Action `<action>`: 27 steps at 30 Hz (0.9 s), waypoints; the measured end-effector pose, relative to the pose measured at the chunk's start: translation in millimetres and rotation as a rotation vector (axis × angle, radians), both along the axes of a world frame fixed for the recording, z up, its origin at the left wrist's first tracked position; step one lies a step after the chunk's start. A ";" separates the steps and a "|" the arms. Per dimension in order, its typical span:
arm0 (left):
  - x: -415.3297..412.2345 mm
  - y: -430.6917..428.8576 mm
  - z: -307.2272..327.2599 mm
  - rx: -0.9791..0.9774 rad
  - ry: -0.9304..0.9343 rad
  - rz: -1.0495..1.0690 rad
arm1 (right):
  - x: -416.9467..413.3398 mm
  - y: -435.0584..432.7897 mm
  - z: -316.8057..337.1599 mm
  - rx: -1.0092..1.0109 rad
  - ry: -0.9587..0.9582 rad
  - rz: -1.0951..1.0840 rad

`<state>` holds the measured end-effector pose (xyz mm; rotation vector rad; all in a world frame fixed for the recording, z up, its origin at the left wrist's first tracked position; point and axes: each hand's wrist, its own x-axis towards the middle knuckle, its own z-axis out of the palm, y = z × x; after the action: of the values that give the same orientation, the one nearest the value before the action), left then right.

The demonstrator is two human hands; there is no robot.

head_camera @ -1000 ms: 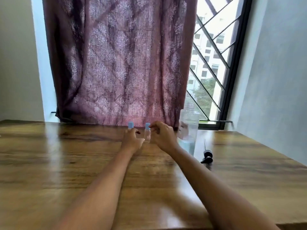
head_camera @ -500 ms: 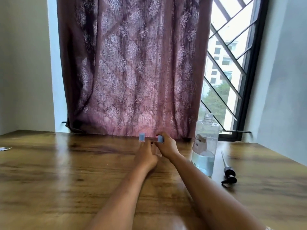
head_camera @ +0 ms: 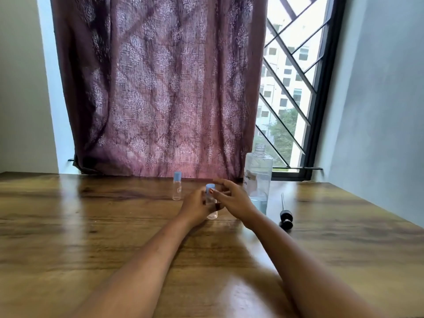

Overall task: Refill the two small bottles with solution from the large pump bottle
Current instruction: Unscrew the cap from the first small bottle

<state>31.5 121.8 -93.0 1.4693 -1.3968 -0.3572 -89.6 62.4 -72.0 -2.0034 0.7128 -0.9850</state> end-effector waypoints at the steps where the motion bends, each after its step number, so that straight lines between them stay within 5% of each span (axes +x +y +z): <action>1: -1.0 1.4 -0.2 0.017 0.032 0.006 | -3.5 -2.6 -3.1 0.045 0.004 -0.005; 8: -1.8 2.6 -2.1 0.063 0.018 0.100 | -14.0 -9.0 -10.4 0.102 0.194 -0.025; 27: -7.0 -6.5 -8.0 -0.023 0.069 0.047 | -33.7 -17.2 -0.5 0.155 0.213 -0.272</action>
<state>24.5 115.3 -100.9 1.4552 -1.3053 -0.3583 -123.2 45.2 -72.6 -1.9253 1.1672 -0.8454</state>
